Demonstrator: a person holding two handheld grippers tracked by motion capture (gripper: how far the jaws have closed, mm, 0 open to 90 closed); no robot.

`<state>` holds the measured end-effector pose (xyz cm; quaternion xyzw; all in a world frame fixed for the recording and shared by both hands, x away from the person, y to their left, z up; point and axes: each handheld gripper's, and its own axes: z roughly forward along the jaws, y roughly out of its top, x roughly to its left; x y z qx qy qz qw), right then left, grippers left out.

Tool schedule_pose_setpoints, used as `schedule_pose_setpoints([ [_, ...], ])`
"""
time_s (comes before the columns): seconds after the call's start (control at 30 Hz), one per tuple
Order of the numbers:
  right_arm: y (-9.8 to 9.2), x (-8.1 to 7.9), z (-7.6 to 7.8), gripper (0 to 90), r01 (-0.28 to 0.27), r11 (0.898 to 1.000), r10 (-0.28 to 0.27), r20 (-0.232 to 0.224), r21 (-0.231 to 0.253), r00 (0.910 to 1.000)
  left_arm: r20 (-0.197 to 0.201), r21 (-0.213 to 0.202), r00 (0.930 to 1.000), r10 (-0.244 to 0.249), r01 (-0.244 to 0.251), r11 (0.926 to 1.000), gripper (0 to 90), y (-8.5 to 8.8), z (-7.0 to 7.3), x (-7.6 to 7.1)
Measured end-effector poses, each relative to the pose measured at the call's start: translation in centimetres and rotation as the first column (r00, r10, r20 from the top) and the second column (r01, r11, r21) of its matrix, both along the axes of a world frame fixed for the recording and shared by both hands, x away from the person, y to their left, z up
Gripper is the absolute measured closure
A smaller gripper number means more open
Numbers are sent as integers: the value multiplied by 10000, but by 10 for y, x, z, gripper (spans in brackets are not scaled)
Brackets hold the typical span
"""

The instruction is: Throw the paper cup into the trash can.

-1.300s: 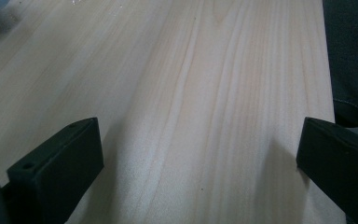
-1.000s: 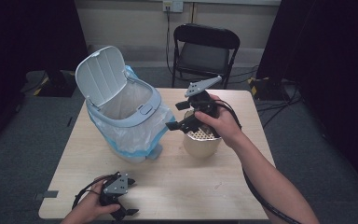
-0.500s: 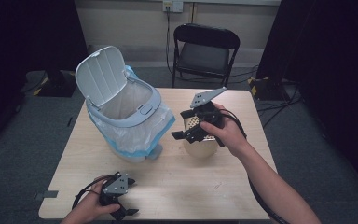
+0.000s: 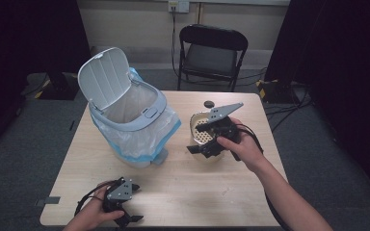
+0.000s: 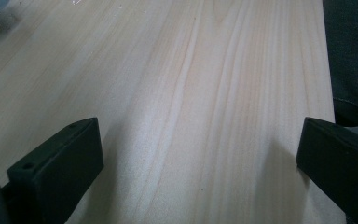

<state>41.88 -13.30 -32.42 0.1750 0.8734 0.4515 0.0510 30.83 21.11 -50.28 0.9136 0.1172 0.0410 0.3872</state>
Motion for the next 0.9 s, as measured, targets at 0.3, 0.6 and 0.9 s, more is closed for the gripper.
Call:
schedule_pose_setpoints([
  [0.3, -13, -8, -15, 143, 101, 9999, -101, -80, -43, 9999, 10, -76, 10000, 66, -66, 9999, 0, -1, -1, 0],
  [0.6, -27, -14, -36, 143, 292, 9994, -296, -173, -201, 9994, 15, -73, 10000, 63, -63, 10000, 0, -1, -1, 0],
  [0.9, -33, -20, -58, 143, 302, 9990, -309, -211, -321, 9993, 18, -78, 10000, 65, -64, 9999, 0, -1, -1, 0],
])
